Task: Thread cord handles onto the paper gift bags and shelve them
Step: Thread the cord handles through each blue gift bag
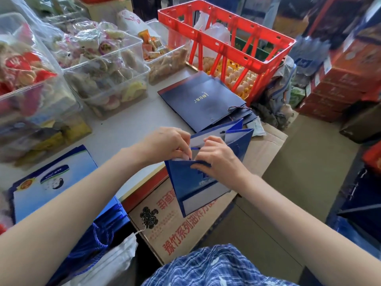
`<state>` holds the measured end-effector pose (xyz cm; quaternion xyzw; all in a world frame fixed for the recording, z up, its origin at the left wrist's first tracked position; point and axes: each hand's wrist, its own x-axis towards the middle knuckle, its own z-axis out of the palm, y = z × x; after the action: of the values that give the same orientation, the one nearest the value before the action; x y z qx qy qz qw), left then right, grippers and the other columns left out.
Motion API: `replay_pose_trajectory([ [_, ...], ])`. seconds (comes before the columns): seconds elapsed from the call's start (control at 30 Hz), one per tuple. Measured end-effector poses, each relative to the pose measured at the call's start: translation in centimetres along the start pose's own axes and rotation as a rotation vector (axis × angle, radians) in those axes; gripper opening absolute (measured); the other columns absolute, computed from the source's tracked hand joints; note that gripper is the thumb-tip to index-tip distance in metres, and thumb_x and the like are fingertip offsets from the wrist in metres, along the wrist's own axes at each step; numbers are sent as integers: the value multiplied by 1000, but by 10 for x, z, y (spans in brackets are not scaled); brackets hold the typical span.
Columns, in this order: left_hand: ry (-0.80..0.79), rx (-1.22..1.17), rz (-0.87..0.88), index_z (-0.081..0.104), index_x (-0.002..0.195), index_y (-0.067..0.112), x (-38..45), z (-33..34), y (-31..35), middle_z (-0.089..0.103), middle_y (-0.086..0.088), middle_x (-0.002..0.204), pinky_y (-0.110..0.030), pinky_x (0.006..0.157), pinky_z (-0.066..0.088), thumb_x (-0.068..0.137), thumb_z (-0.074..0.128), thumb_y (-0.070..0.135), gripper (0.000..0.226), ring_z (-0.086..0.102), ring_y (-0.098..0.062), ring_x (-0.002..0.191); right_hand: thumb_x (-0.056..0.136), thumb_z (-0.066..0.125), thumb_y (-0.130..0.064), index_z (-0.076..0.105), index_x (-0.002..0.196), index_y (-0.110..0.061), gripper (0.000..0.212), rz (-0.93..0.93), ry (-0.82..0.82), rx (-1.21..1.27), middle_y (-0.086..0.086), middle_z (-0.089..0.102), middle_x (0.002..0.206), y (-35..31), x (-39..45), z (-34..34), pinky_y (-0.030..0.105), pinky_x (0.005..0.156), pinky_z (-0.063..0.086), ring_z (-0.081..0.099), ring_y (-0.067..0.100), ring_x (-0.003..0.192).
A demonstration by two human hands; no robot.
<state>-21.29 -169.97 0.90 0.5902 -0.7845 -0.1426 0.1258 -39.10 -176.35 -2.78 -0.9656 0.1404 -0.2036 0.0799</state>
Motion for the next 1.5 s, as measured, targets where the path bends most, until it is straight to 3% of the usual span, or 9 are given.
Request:
replay_pose_trajectory([
  [0.17,-77,28,-29,76,88,18,-4,38,2,65,-1,91,-24,68,38,84,66,24,13,60,-17,82,85,56,-29,70,69,-12,27,104,60,-71,-1,66,67,-10,-38,40,30,87,39,57,19,66],
  [0.3,62,53,20,70,60,19,-11,54,1,59,3,66,-11,50,37,66,70,17,6,54,-6,56,89,52,-34,70,72,-14,32,224,78,-110,-1,65,69,-16,-47,57,32,80,41,56,19,64],
  [0.47,136,33,-52,64,62,12,-28,74,0,51,-3,69,-26,42,47,71,75,8,14,50,-17,47,85,62,-32,75,83,-15,21,358,-83,130,-1,69,81,-30,-52,57,36,69,51,58,21,73],
  [0.6,219,-145,-193,73,78,14,-40,80,-4,54,-3,77,-24,58,40,81,65,19,10,52,-15,62,87,66,-22,72,105,-11,22,615,-64,479,4,71,101,-32,-30,45,36,87,50,63,17,93],
  [0.87,346,-291,-429,74,89,13,-42,72,4,49,5,84,-11,66,33,84,67,19,10,51,-13,76,84,69,-26,73,95,-15,16,686,-171,462,1,71,91,-24,2,44,39,81,55,65,14,84],
  [0.97,517,-232,-581,72,86,14,-42,71,10,51,2,81,-25,74,36,83,67,25,12,52,-15,76,86,67,-24,71,94,-14,14,706,-121,447,0,70,89,-26,4,44,35,80,55,63,13,83],
  [1.13,206,-402,-813,73,85,24,-36,64,10,61,3,86,-38,86,42,88,57,40,23,55,-20,91,87,66,-21,72,90,-11,12,763,3,532,-6,64,80,-28,9,41,10,65,45,59,5,74],
  [1.3,93,-623,-903,72,76,26,-22,58,7,61,-1,104,-34,92,41,94,47,42,34,52,-19,105,85,68,-20,70,90,-9,12,875,121,787,3,69,83,-26,17,40,24,72,52,63,12,76],
  [1.5,123,-936,-1066,69,78,10,-13,52,4,58,-4,99,-26,63,36,88,60,36,30,47,-16,91,81,71,-19,70,90,-13,10,759,20,919,-2,69,83,-26,12,29,20,74,54,66,11,79],
])
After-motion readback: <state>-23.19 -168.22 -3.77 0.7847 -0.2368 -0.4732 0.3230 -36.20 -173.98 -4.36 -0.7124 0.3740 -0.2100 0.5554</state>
